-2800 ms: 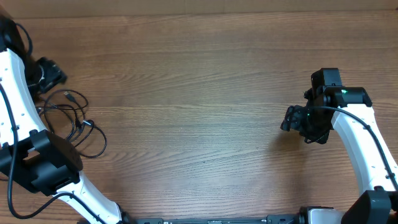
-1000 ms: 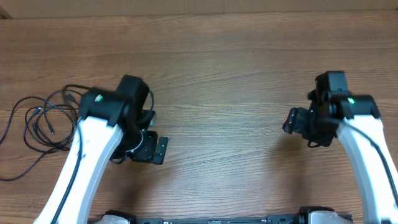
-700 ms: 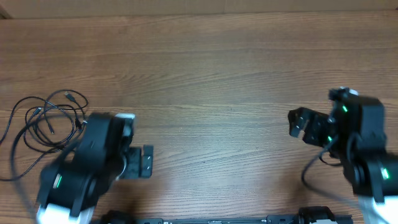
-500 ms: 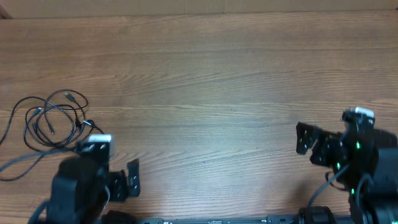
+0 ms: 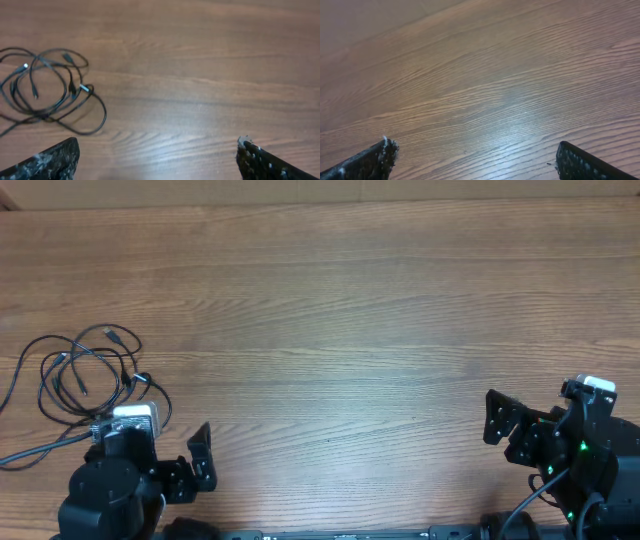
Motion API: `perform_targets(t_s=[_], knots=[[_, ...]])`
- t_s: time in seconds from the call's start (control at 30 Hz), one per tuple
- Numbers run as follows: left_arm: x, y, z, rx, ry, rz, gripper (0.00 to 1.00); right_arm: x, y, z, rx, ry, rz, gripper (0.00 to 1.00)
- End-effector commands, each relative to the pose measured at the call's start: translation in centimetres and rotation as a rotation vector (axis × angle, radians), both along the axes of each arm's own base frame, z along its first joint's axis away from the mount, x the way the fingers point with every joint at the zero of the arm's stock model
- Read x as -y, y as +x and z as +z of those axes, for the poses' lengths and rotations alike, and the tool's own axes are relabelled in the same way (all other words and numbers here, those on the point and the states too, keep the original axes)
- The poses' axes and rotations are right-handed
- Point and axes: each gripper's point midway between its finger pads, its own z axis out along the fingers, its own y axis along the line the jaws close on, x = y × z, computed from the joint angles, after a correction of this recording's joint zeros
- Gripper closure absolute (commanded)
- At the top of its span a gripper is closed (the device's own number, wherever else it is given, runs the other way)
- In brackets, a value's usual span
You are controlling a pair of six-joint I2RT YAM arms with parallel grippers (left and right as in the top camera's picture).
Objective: Untangle cables
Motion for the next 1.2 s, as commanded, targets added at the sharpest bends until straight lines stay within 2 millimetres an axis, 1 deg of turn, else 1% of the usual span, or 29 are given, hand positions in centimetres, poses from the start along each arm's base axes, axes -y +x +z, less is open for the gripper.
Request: perform_targets(t_s=[0.0, 0.2, 0.77, 1.03, 1.17], knots=[[-0.36, -0.39, -0.86, -0.034, 0.013, 0.017, 0.0, 0.12, 0.06, -0.11, 0.002, -0.002, -0.009, 0.0], [-0.56, -1.08, -1.68, -0.077, 0.026, 0.016, 0.0, 0.12, 0.05, -0.12, 0.001, -0.002, -0.01, 0.0], [-0.56, -1.08, -1.68, -0.077, 0.026, 0.017, 0.01, 0.12, 0.06, -0.11, 0.002, -0.002, -0.009, 0.0], [-0.56, -1.08, -1.68, -0.077, 0.026, 0.016, 0.0, 0.12, 0.03, -0.54, -0.009, -0.011, -0.002, 0.0], [-0.56, -1.08, -1.68, -0.077, 0.026, 0.016, 0.0, 0.09, 0.9, 0.25, 0.067, -0.008, -0.003, 0.0]])
